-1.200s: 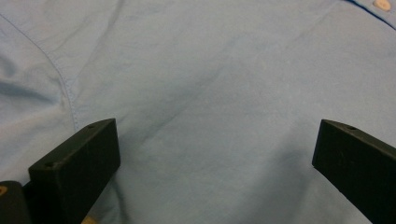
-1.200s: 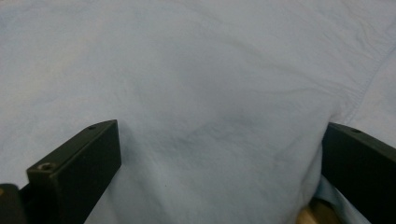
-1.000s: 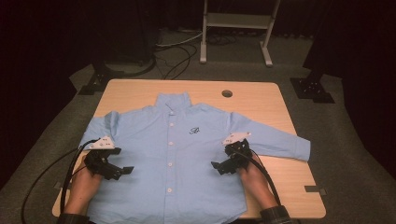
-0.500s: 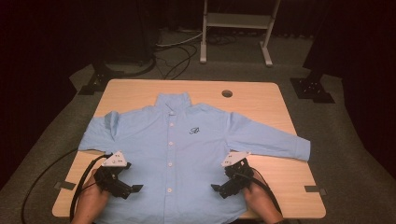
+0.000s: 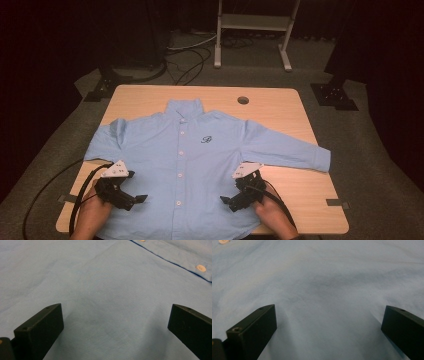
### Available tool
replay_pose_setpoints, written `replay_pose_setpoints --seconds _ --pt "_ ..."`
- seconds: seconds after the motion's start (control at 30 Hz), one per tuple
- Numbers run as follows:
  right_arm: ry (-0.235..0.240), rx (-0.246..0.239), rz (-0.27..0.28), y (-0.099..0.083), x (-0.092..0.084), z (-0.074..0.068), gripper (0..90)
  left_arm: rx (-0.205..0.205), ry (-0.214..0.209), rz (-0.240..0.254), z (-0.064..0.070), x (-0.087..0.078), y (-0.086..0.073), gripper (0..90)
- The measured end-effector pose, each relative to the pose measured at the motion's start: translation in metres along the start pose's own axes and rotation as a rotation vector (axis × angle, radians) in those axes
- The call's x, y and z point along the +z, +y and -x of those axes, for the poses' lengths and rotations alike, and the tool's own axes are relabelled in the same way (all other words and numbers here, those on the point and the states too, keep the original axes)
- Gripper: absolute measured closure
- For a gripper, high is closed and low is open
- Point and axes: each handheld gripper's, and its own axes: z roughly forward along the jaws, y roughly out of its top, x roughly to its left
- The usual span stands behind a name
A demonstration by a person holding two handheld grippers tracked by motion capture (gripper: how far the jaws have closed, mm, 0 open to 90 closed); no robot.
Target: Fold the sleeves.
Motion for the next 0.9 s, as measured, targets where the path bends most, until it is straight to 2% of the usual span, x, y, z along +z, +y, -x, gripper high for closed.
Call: replay_pose_setpoints --seconds 0.13,0.23,0.27,0.4,0.63,0.73,0.9 --pt "0.007 -0.004 -0.009 0.000 -0.001 0.002 0.0 0.010 0.006 0.005 0.001 0.000 -0.001 0.0" --pt "-0.023 0.019 -0.009 0.000 -0.002 0.006 0.2 0.025 0.018 0.000 0.002 0.001 -0.001 0.0" --pt "-0.026 0.033 -0.007 0.000 -0.003 0.008 2.8 0.030 0.022 -0.002 0.003 0.001 -0.001 0.0" --pt "-0.008 0.085 0.036 -0.003 -0.010 0.017 3.7 0.057 0.039 -0.013 0.005 0.003 -0.001 0.0" --pt "-0.005 0.140 0.102 -0.010 -0.028 0.030 2.4 0.060 0.040 -0.014 0.005 0.003 -0.001 0.0" --pt "-0.045 0.179 0.092 -0.013 -0.034 0.038 2.2 0.061 0.040 -0.014 0.005 0.003 -0.001 0.0" --pt "-0.083 0.203 0.100 -0.019 -0.043 0.048 2.2 0.061 0.039 -0.014 0.005 0.003 -0.001 0.0"
